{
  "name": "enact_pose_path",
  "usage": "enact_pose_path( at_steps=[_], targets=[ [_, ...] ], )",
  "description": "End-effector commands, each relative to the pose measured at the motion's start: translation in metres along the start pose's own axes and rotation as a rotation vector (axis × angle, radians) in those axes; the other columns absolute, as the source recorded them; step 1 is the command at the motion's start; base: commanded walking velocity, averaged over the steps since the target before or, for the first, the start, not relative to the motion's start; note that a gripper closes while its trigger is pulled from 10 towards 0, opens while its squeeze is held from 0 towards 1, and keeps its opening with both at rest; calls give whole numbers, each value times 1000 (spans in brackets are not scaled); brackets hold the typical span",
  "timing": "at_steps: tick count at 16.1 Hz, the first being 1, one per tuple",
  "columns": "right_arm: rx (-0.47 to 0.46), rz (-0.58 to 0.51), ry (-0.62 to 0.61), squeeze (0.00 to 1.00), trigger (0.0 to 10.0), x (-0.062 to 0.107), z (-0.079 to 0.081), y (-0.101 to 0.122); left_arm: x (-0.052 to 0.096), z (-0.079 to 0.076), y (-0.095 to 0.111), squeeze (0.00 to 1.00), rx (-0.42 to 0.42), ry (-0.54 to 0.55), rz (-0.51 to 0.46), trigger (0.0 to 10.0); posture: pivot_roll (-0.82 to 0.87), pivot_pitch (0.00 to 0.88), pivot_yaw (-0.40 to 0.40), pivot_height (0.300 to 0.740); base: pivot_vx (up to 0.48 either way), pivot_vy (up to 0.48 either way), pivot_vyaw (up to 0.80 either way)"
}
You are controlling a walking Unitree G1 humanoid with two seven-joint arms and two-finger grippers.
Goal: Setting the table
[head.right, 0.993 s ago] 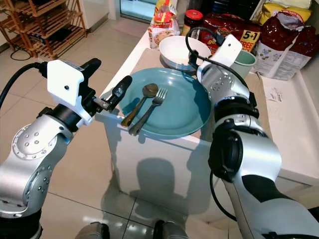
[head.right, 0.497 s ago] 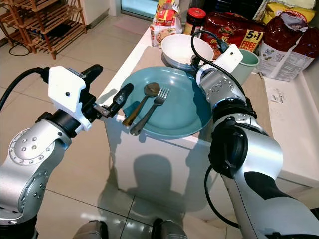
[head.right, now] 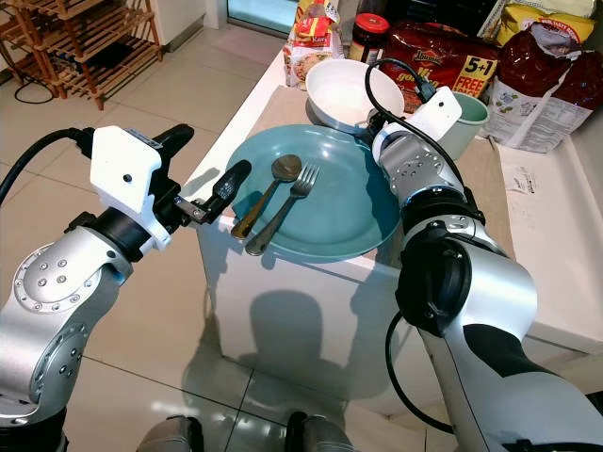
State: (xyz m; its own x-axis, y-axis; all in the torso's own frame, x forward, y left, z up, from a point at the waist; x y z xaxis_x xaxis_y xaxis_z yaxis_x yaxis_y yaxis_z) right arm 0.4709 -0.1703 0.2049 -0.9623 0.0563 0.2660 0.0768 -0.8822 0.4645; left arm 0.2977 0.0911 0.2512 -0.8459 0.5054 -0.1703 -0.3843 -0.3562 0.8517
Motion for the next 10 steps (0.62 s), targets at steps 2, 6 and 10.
enact_pose_path(
  at_steps=[2, 6, 10],
  targets=[
    [-17, -10, 7, 0, 0, 0, 3, 7, 2, -4, 5, 0, 1, -23, -16, 10000, 112, 154, -133, 740, 0, 0, 0],
    [-33, -7, 16, 0, 0, 0, 4, 6, 1, -5, 7, 0, 5, -28, -29, 10000, 111, 153, -130, 740, 0, 0, 0],
    [-43, -9, 23, 0, 0, 0, 5, 7, 3, -20, 20, 0, 49, -118, -95, 10000, 113, 149, -130, 740, 0, 0, 0]
  ],
)
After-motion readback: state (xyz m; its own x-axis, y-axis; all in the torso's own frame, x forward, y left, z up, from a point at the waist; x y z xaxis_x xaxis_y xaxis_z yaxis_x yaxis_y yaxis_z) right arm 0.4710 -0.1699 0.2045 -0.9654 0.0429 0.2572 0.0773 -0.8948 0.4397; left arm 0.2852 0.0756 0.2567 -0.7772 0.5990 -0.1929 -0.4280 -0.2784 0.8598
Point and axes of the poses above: a point about 5 cm out from each wrist's last joint towards the gripper, its own x axis pointing back from the gripper into the wrist, its own y axis along the axis of the wrist's last joint, z = x × y, the point moved 5 cm from there along -x, pointing out of the wrist towards the gripper, and after that the axes turned 15 degrees about -x, right-handed, at the moved point
